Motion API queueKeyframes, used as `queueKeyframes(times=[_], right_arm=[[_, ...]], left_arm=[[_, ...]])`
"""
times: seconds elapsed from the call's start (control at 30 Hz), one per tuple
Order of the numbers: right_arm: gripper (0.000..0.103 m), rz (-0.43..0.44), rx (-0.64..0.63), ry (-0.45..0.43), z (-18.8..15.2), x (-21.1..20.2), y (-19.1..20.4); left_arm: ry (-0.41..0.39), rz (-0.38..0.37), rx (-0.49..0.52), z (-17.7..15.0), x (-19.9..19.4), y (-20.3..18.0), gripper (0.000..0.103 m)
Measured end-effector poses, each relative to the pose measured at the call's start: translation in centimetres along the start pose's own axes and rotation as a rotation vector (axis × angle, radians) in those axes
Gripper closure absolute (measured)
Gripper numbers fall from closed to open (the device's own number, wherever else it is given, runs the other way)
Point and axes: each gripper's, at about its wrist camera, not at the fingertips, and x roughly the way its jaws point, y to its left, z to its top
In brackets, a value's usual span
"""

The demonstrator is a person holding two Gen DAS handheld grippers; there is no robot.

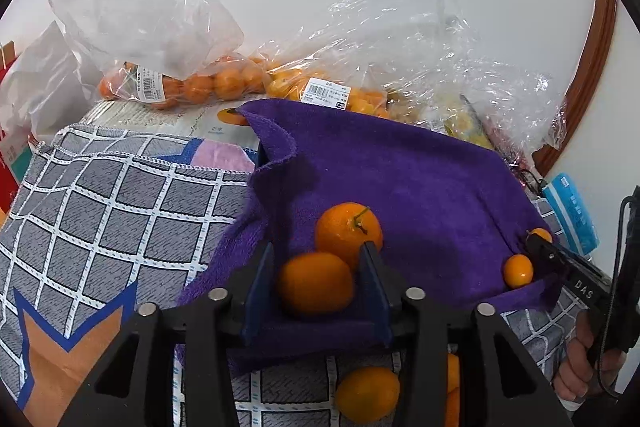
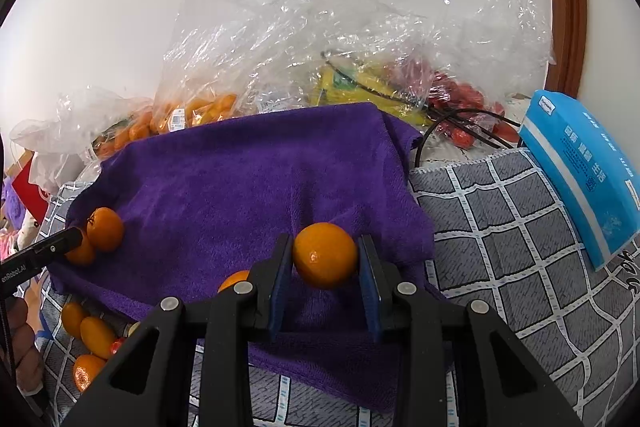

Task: Organize fruits
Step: 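Lower the orange onto the towel and open the right tool while the left tool releases its orange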

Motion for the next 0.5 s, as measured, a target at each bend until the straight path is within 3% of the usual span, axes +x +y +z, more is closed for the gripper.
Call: queueKeyframes(times=[0.17, 0.3, 0.5], right_arm=[[0.07, -0.002, -0.008, -0.027, 0.1, -0.5, 0.2], [0.054, -0.007, -0.022, -0.064, 0.0, -1.5, 0.7], [0.054, 0.017, -0.102, -0.106, -0.3, -3.9, 3.5]], left_arm=[[-0.018, 0.005, 0.003, 0.0, -0.5, -0.1, 0.054], [-0.057, 0.025, 0.013, 0.0, -1.3, -0.3, 0.052], [-0.102, 0.037, 0.021, 0.2, -2.4, -0.5, 0.05]])
